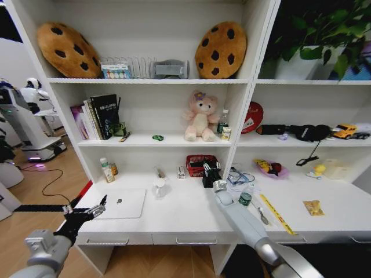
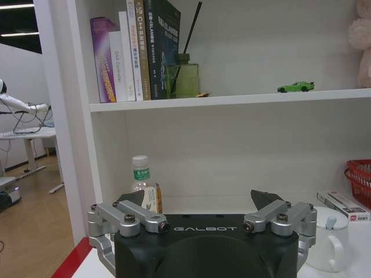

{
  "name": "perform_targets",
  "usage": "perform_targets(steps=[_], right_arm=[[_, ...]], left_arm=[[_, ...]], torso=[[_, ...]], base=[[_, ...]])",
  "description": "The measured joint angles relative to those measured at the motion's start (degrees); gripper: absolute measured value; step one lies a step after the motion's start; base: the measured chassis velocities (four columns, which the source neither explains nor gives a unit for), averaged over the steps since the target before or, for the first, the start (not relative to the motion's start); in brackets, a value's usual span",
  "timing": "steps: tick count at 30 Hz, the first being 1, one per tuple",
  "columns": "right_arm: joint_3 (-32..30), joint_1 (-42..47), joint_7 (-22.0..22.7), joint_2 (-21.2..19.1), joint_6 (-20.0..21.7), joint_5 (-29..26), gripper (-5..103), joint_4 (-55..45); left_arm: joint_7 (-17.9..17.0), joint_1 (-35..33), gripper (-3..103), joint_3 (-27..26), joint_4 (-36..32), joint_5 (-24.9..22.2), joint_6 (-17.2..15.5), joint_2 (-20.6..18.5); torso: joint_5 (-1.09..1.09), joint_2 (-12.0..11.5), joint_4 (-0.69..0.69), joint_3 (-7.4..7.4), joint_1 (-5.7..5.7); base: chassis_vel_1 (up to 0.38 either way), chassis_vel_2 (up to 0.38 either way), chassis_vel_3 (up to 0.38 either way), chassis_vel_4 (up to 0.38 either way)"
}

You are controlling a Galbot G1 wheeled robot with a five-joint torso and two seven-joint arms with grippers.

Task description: Organize the objects on the table.

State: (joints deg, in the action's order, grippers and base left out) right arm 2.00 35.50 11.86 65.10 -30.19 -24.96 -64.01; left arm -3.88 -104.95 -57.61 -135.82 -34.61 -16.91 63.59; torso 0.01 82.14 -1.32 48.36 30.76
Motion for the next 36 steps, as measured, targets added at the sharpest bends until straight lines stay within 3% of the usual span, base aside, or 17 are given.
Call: perform_targets(steps=[1,3,6,12,13,14,15,17,20,22,23,26,36], right_arm=[[0.00,0.00,0.00,0.00,0.00,0.00,79,0.00],[-0.30,4.19,0.25,-4.62,4.08,-2.73,89,-9.68],[-0.76,8.53,0.84,-7.73,7.52,-4.52,98,-17.07],[-3.50,17.58,3.16,-12.37,12.35,-6.44,100,-31.29],[-4.54,19.58,5.19,-13.20,13.66,-6.39,100,-34.32],[-6.28,23.27,10.54,-14.32,16.28,-5.49,100,-38.66],[-6.28,23.27,10.54,-14.32,16.28,-5.49,100,-38.66],[-10.24,28.80,15.23,-15.71,19.70,-4.13,100,-43.60],[-16.06,37.53,17.60,-17.09,24.25,-4.22,100,-49.56],[-21.88,44.73,18.77,-17.70,26.90,-4.14,100,-54.68],[-21.88,44.73,18.77,-17.70,26.90,-4.14,100,-54.68],[-30.67,56.92,16.13,-16.47,26.39,-0.55,100,-59.36],[-38.77,71.26,13.78,-9.31,21.45,5.19,100,-62.34]], left_arm=[[0.00,0.00,100,0.00,0.00,0.00,0.00,0.00],[0.02,0.00,100,0.00,0.00,0.00,0.00,0.00],[0.00,0.00,100,0.00,0.00,0.00,0.00,0.00],[0.01,0.00,100,0.00,0.00,0.00,-0.01,0.00],[0.01,0.00,100,0.00,0.00,0.00,0.00,0.00],[-0.02,0.00,100,0.00,0.00,0.00,-0.01,0.00],[-0.02,0.00,100,0.00,0.00,0.00,-0.01,0.00],[0.00,0.01,100,0.00,0.00,0.00,0.00,0.00],[-0.01,0.00,100,-0.01,0.00,0.00,0.00,0.00],[0.02,0.00,100,0.00,0.00,0.00,-0.01,0.00],[0.02,0.00,100,0.00,0.00,0.00,-0.01,0.00],[0.01,0.00,100,0.00,0.00,0.00,-0.01,0.00],[0.01,0.00,100,0.00,0.00,0.00,-0.01,0.00]], torso=[[0.00,0.00,0.00,0.00,0.00],[-0.03,0.00,-0.03,-0.01,0.00],[-0.01,0.01,-0.04,-0.01,-0.01],[0.02,0.00,0.01,-0.01,-0.01],[-0.02,0.01,0.01,-0.01,-0.01],[-0.01,0.01,0.00,-0.01,-0.02],[-0.01,0.01,0.00,-0.01,-0.02],[0.01,0.00,0.01,-0.01,-0.01],[0.01,0.01,-0.06,-0.01,-0.01],[-0.01,0.01,-0.02,-0.02,-0.02],[-0.01,0.01,-0.02,-0.02,-0.02],[0.00,0.01,0.01,-0.02,-0.02],[0.01,0.01,-0.01,-0.01,-0.02]], base=[[0.000,0.000,0.000,0.000],[0.000,0.000,0.000,0.000],[0.000,0.000,0.000,0.000],[0.000,0.000,0.000,0.000],[0.000,0.000,0.000,0.000],[0.000,0.000,0.000,0.000],[0.000,0.000,0.000,0.000],[0.000,0.000,0.000,0.000],[0.000,0.000,0.000,0.000],[0.000,0.000,0.000,0.000],[0.000,0.000,0.000,0.000],[0.000,0.000,0.000,0.000],[0.000,0.000,0.000,0.000]])
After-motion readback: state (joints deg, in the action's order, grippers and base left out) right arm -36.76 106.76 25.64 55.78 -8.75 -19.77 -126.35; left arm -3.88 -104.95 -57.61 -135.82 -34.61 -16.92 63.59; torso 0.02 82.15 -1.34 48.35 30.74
